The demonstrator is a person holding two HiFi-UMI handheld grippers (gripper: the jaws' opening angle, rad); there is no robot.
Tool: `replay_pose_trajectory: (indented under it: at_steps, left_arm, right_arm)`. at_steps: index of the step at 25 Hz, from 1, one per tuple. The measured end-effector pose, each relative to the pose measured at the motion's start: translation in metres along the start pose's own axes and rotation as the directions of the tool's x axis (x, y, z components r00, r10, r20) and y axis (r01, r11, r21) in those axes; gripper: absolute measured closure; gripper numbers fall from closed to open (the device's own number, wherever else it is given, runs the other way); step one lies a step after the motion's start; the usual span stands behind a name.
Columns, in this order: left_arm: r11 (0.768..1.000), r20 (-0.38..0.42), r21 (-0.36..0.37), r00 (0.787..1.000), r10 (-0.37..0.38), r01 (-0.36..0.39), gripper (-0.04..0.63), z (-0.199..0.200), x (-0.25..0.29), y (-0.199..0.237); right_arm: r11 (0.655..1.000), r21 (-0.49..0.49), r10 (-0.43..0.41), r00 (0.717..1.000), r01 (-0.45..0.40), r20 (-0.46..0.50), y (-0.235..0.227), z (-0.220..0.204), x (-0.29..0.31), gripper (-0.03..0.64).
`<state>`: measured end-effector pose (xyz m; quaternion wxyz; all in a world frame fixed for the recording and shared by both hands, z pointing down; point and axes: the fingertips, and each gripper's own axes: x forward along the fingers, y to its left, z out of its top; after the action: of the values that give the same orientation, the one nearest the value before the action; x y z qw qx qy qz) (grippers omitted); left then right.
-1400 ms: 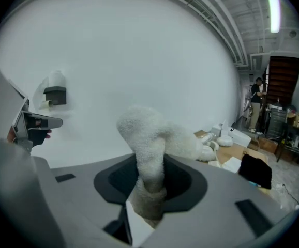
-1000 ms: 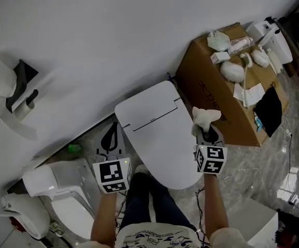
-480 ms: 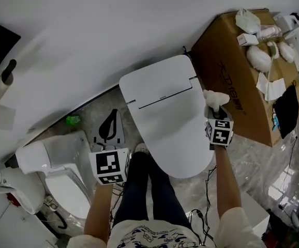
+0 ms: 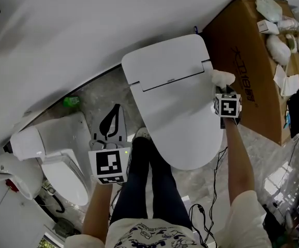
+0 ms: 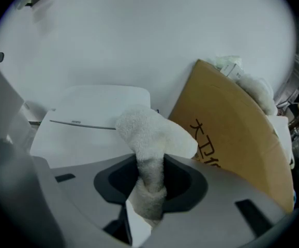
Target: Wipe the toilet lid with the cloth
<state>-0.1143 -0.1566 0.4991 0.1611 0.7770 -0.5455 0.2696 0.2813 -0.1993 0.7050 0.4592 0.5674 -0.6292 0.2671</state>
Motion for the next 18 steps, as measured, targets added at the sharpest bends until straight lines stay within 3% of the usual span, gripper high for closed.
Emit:
replay_pose_trajectory:
  at_steps: [9, 18]
  left_arm:
    - [0.999, -0.029, -0.029, 0.999, 0.015, -0.016, 0.586, -0.021, 0.002, 0.008]
    - [0.997, -0.045, -0.073, 0.999, 0.01, -0.013, 0.586, -0.033, -0.006, 0.011]
  right_arm:
    - [1.0, 0.009, -0.005, 0.989, 0.006, -0.146, 0.009, -0.01, 0.037, 0.503]
    - [0.997, -0.063, 0.023, 0.982, -0.035, -0.19, 0.029, -0.009, 0.036, 0.506]
